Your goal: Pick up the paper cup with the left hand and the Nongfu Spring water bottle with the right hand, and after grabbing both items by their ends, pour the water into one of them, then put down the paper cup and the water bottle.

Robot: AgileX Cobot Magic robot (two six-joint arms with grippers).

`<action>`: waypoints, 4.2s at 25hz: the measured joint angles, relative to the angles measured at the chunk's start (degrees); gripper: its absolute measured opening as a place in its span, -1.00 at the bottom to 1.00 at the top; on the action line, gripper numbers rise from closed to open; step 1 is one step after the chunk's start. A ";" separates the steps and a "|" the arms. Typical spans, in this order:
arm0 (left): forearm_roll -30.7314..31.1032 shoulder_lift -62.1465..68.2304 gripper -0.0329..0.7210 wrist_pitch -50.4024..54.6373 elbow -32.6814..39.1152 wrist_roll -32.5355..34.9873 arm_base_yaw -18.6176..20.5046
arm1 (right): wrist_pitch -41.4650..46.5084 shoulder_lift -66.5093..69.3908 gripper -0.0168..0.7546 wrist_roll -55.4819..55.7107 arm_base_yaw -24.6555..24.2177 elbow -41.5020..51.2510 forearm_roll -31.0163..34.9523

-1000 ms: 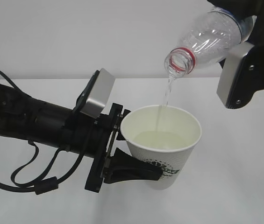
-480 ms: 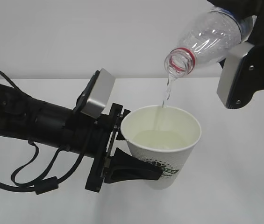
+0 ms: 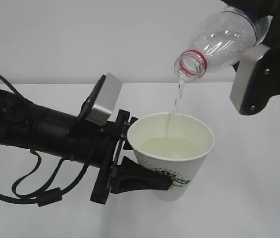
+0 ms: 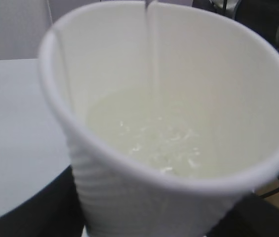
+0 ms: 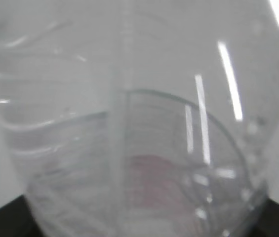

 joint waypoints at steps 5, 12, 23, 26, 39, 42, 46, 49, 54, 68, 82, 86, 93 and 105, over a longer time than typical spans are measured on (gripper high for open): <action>-0.73 0.00 0.32 0.00 0.00 0.00 0.00 | -0.27 0.00 0.35 0.00 0.00 0.00 0.05; -0.85 0.00 0.34 0.10 0.00 0.00 0.00 | -0.30 0.00 0.35 0.00 0.00 0.00 0.05; -0.85 0.00 0.37 0.10 0.00 0.00 0.00 | -0.30 0.00 0.35 0.00 0.00 0.00 0.13; -0.85 0.00 0.38 0.10 0.00 0.00 0.00 | -0.43 0.00 0.35 0.00 0.00 0.00 0.13; -0.85 0.00 0.39 0.21 0.00 0.00 0.00 | -0.78 0.00 0.35 -0.04 0.00 0.00 0.13; -0.85 0.00 0.39 0.21 0.00 0.00 0.00 | -0.78 0.00 0.35 -0.13 0.00 0.00 0.13; -0.85 0.00 0.39 0.21 0.00 0.00 0.00 | -0.78 0.00 0.35 -0.13 0.00 0.00 0.13; -0.85 0.00 0.39 0.21 0.00 0.00 0.00 | -0.78 0.00 0.35 -0.13 0.00 0.00 0.13; -0.85 0.00 0.39 0.21 0.00 0.00 0.00 | -0.82 0.00 0.35 -0.17 0.00 0.00 0.13; -1.85 0.00 0.39 0.28 0.00 0.00 0.00 | -0.91 0.00 0.35 4.54 0.00 0.00 1.89; -2.14 0.00 0.39 0.28 0.00 0.00 0.00 | -0.91 0.00 0.35 19.46 0.00 0.00 2.08; -2.14 0.00 0.39 0.28 0.00 0.00 0.00 | -0.91 0.00 0.35 24.27 0.00 0.00 2.64; -2.23 0.00 0.39 0.28 0.00 0.00 0.00 | -0.91 0.00 0.35 33.23 0.00 0.00 3.21; -2.23 0.00 0.39 0.28 0.00 0.00 0.00 | -0.91 0.00 0.35 44.67 0.00 0.00 3.64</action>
